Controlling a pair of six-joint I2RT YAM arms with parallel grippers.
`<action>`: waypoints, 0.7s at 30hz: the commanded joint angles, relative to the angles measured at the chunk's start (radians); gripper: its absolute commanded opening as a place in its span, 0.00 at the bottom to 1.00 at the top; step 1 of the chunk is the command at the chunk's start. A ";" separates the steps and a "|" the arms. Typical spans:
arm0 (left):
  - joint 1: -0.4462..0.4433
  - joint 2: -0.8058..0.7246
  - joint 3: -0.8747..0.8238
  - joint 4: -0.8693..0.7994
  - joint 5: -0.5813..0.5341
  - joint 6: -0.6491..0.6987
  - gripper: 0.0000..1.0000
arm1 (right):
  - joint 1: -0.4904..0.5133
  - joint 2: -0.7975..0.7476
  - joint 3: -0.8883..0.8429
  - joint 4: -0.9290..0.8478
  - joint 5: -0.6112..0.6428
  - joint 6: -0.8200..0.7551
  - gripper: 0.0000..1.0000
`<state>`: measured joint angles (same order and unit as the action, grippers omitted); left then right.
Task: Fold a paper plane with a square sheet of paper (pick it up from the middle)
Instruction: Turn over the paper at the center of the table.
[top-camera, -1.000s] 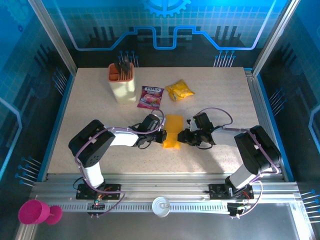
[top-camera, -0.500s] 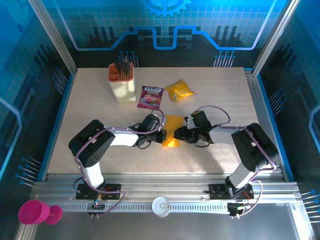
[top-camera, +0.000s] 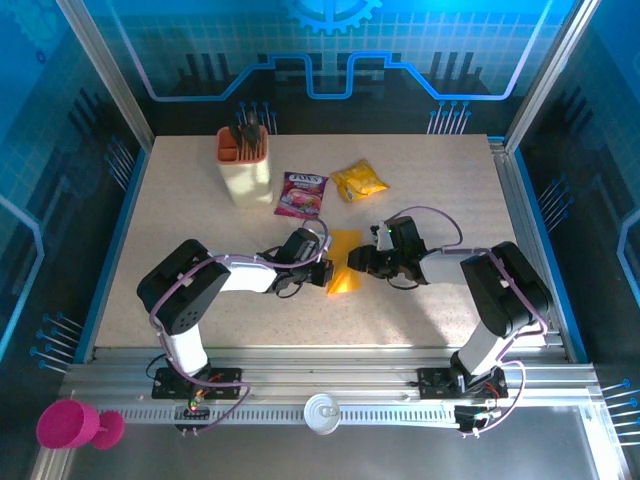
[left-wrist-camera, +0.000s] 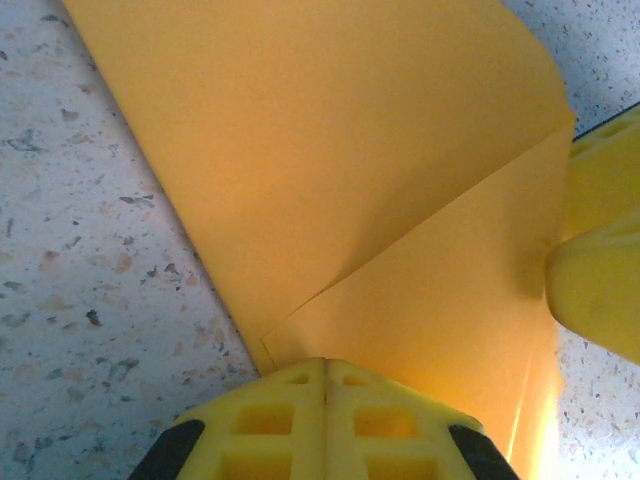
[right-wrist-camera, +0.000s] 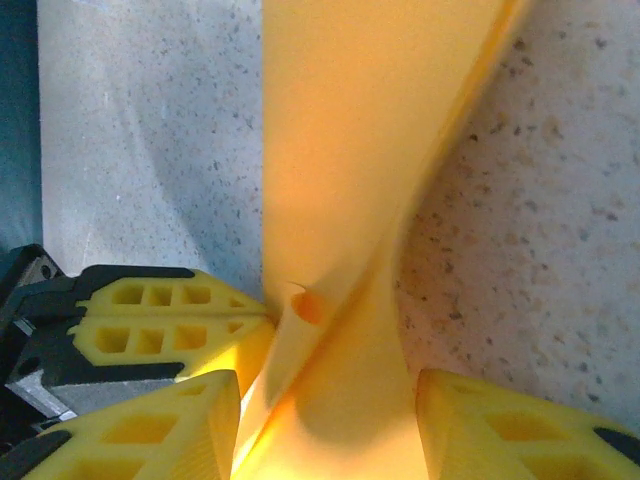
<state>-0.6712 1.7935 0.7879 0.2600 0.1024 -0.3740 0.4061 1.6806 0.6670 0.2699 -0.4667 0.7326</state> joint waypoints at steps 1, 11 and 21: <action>0.004 0.012 -0.013 -0.054 0.020 0.011 0.00 | -0.017 0.021 0.029 0.067 -0.047 -0.034 0.51; 0.004 0.021 -0.009 -0.050 0.022 0.009 0.00 | -0.018 0.044 0.027 0.046 -0.054 -0.042 0.48; 0.004 0.009 0.000 -0.059 0.027 0.009 0.00 | -0.015 0.100 -0.011 0.140 -0.086 0.015 0.26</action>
<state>-0.6712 1.7935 0.7883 0.2596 0.1032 -0.3740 0.4000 1.7603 0.6666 0.3645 -0.5213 0.7315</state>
